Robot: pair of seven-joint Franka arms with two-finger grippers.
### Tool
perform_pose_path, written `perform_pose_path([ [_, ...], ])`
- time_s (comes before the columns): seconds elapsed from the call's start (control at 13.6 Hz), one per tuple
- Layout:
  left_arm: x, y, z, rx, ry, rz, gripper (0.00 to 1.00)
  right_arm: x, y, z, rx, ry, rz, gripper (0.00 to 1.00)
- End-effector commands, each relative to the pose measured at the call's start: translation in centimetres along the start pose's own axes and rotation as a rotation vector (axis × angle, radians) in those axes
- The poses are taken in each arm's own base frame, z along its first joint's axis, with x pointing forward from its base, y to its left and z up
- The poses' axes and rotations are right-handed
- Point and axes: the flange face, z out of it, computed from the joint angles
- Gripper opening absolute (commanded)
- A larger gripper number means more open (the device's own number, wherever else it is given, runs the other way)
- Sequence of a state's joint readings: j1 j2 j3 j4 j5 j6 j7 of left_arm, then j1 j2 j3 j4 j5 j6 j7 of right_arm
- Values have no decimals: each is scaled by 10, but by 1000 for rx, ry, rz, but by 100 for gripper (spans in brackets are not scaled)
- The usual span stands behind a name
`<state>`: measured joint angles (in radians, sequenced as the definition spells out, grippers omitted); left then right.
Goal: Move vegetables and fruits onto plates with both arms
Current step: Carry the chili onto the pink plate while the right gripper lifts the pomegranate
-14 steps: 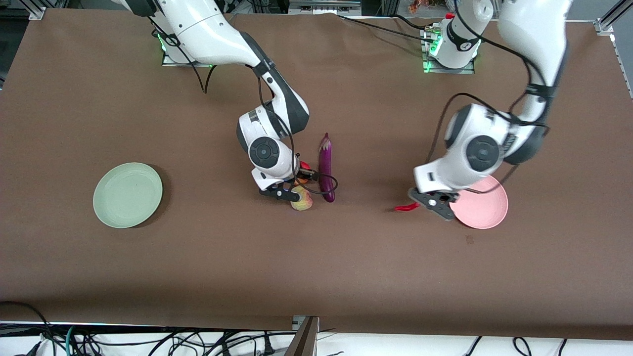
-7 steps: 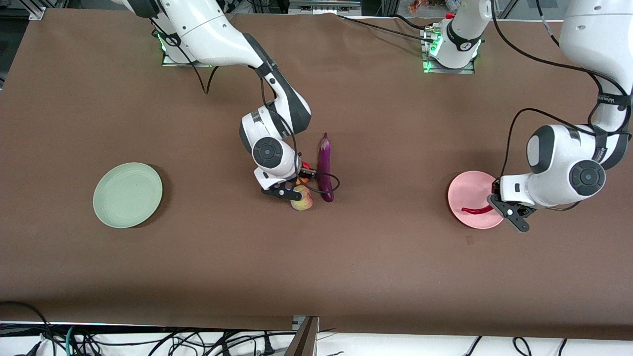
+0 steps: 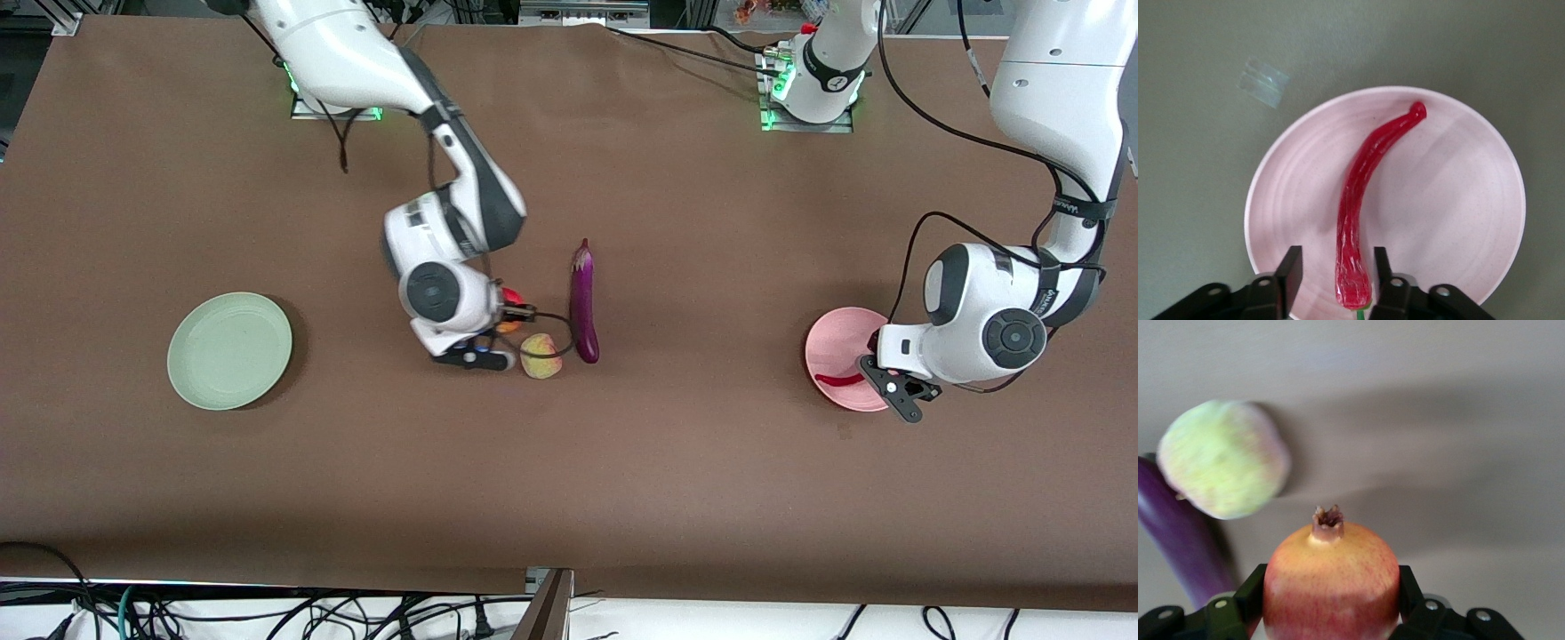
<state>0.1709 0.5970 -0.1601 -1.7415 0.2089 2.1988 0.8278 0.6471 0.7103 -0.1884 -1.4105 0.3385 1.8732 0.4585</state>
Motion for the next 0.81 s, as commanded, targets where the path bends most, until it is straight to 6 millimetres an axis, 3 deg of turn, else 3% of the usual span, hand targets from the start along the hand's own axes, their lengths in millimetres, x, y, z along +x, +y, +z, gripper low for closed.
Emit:
perform_pose_path([
  [0.0,12,13,-50,33,9,44,100,27,92,-42,8,-79,-85,37],
  [0.15,41,46,-89,29,22,56,100,49,168,-63,0,-104,-120,37],
  [0.37,97,113,-112,-19,28,-107,100,73,264,-76,-70,-99,-200,37],
  [0.51,132,161,-116,-51,34,-267,100,85,320,-71,-100,-110,-196,37],
  [0.73,179,228,-114,-65,36,-449,100,97,386,-58,-90,-125,-193,37],
])
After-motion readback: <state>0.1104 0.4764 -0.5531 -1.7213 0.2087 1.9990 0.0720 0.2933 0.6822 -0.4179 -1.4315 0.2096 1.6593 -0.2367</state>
